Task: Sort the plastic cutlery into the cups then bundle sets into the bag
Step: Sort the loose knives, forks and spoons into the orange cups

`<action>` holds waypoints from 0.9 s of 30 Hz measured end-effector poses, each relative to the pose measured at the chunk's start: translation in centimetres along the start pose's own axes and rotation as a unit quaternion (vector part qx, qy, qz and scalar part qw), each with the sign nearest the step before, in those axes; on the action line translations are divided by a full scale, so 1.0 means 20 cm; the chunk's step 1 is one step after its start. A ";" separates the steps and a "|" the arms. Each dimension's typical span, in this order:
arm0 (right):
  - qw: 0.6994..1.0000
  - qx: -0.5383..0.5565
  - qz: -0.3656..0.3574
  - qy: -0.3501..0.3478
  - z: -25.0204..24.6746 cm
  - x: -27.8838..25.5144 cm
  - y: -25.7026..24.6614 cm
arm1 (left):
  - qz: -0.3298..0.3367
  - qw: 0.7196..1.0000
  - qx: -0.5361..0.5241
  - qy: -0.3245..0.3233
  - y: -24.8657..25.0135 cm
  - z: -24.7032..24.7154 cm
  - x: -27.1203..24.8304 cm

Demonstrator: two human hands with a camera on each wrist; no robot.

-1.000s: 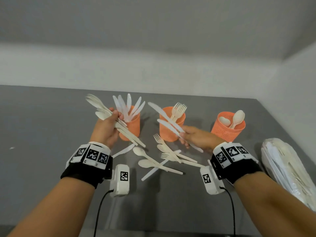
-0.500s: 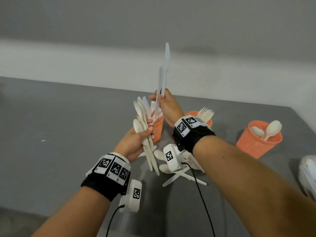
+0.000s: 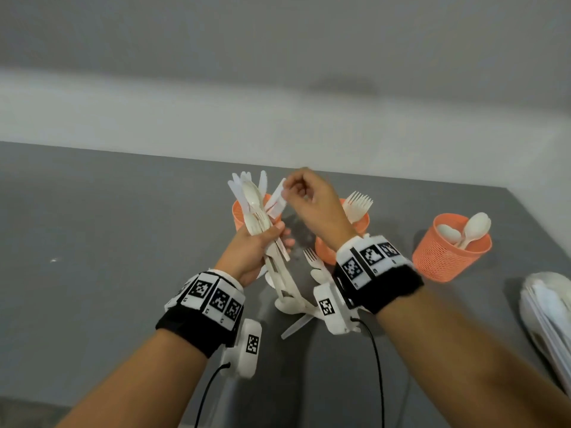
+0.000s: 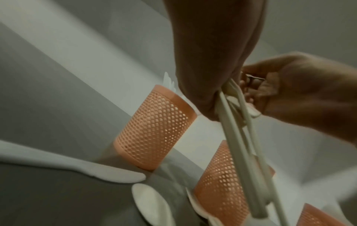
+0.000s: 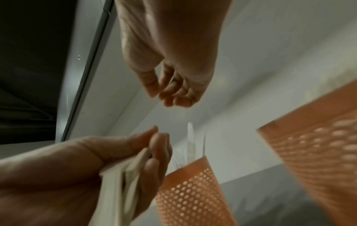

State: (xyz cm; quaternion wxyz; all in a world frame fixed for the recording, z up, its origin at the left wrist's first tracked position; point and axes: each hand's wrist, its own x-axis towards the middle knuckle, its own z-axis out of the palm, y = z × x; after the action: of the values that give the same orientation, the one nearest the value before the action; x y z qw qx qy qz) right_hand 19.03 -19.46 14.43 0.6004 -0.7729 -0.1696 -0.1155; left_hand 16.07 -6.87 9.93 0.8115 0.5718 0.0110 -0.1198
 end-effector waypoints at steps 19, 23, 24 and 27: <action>0.973 -0.050 0.177 -0.138 -0.38 -0.46 0.18 | -0.056 0.980 -0.189 0.004 0.03 0.43 0.04; 0.978 -0.044 0.170 -0.108 -0.41 -0.50 0.17 | -0.067 0.982 -0.178 -0.008 0.03 0.48 0.04; 0.981 -0.053 0.168 -0.079 -0.42 -0.50 0.17 | -0.068 0.983 -0.168 -0.012 0.02 0.49 0.04; 0.984 -0.091 0.143 0.045 -0.47 -0.47 0.16 | -0.066 0.990 -0.122 0.001 -0.01 0.48 0.06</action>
State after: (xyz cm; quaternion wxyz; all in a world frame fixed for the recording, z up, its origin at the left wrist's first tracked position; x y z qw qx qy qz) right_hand 11.84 -30.46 10.39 0.5448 -0.8347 -0.0191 -0.0778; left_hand 16.06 -16.14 12.80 0.8656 0.4665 0.0643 -0.1702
